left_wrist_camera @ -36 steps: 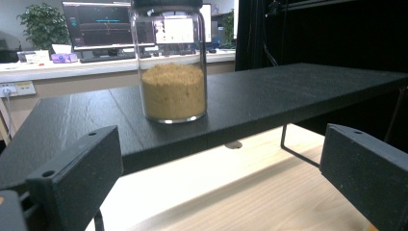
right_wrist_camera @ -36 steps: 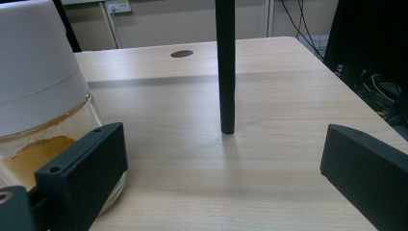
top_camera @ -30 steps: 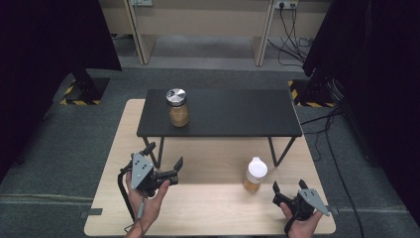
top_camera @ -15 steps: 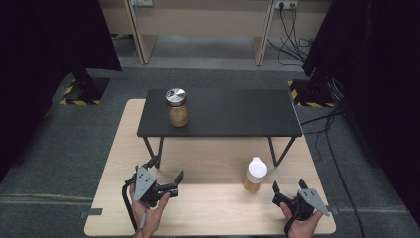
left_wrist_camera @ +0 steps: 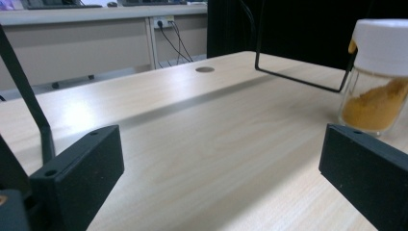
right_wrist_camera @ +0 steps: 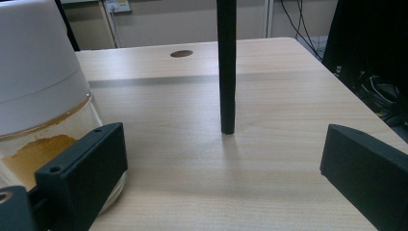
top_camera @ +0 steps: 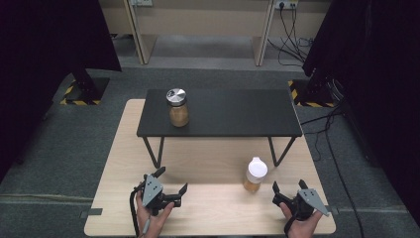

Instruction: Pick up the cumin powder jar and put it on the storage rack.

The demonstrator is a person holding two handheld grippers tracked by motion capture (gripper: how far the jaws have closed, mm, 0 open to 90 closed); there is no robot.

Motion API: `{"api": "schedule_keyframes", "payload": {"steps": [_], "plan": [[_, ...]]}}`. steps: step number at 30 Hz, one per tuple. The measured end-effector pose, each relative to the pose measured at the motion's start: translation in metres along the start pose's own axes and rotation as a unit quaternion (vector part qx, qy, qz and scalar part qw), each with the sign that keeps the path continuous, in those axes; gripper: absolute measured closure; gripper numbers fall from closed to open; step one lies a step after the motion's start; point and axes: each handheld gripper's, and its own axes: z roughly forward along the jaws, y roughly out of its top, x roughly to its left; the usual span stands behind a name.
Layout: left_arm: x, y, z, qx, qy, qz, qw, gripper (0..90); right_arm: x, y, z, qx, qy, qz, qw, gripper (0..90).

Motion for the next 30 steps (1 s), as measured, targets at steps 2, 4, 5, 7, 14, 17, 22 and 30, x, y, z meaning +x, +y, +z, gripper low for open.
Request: {"api": "schedule_keyframes", "payload": {"steps": [2,4,5,7,14,17,22,30], "plan": [[0.001,-0.004,0.001,0.0,-0.003,-0.007,1.0,0.6,0.0,0.0,0.0,0.0,0.0,0.001,1.0,2.5],[0.002,-0.008,0.002,-0.001,-0.007,-0.013,0.9999,0.5,0.0,0.0,0.0,0.0,0.001,0.001,1.0,2.5],[0.002,-0.009,0.002,0.0,-0.007,-0.014,0.9999,0.6,-0.001,0.0,0.0,0.0,0.001,0.001,1.0,2.5],[0.002,-0.011,0.003,0.0,-0.01,-0.018,0.9998,0.5,-0.001,0.0,0.0,0.0,0.002,0.001,1.0,2.5],[0.0,-0.014,0.004,0.006,-0.009,-0.016,0.9998,0.6,0.0,0.0,0.0,0.0,0.004,0.001,1.0,2.5],[-0.001,-0.014,0.004,0.005,-0.006,-0.015,0.9999,0.6,0.0,0.0,0.0,0.0,0.005,0.0,1.0,2.5],[-0.004,-0.015,0.003,0.003,0.001,-0.016,0.9999,0.7,0.0,0.0,0.0,0.0,0.004,0.001,1.0,2.5],[-0.002,-0.015,0.002,0.003,0.002,-0.028,0.9996,0.8,0.0,0.0,0.0,0.001,0.004,0.001,1.0,2.5]]}}
